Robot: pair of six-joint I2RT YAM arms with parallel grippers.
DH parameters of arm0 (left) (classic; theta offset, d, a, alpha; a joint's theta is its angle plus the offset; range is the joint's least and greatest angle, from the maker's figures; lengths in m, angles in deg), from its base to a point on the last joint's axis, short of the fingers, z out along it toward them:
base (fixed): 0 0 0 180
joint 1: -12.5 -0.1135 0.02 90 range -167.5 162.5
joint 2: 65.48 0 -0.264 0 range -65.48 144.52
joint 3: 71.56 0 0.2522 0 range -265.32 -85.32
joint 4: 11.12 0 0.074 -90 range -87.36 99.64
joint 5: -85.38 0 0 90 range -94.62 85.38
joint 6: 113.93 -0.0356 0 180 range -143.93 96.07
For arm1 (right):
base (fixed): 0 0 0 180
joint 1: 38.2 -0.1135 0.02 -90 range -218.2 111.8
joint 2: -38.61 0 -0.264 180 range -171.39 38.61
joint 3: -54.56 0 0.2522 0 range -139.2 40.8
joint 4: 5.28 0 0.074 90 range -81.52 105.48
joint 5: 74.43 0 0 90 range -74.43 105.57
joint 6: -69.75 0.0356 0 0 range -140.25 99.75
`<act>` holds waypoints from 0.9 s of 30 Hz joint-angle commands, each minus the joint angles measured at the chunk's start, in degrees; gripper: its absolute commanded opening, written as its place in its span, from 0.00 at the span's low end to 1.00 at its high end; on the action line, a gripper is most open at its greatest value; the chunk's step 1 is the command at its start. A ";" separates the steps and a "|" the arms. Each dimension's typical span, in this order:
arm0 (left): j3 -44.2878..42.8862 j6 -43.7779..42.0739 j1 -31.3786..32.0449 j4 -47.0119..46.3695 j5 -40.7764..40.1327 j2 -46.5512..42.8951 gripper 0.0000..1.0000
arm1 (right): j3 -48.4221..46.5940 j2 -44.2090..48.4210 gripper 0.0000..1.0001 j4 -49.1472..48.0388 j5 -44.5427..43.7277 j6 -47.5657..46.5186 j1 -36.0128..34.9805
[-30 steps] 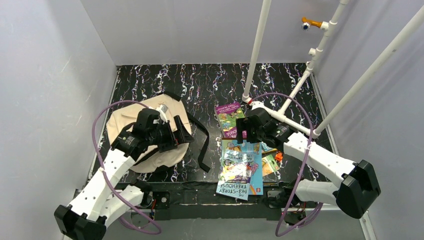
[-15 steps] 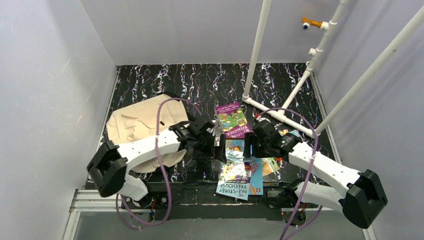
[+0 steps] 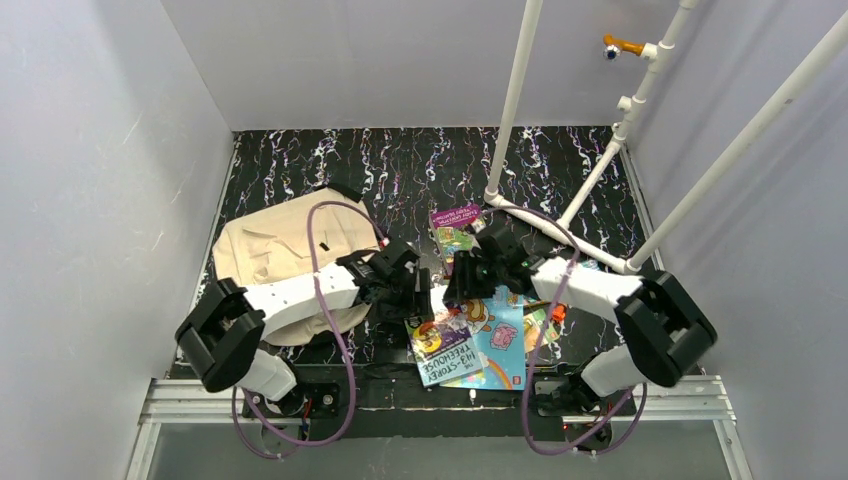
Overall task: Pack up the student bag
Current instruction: Pick up the book from the center of the board.
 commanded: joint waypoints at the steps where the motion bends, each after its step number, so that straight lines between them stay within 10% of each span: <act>1: 1.47 0.29 -4.92 2.41 -4.94 -5.53 0.71 | -13.99 -5.97 0.54 4.15 -0.69 -5.78 -0.17; 16: -3.74 -3.53 -5.35 7.91 -2.48 -10.64 0.98 | -3.24 20.59 0.90 43.14 -5.89 -4.05 9.87; 27: -5.03 -2.65 -5.30 7.59 -0.81 -17.33 0.98 | 5.77 21.74 0.98 41.70 2.70 -5.26 14.50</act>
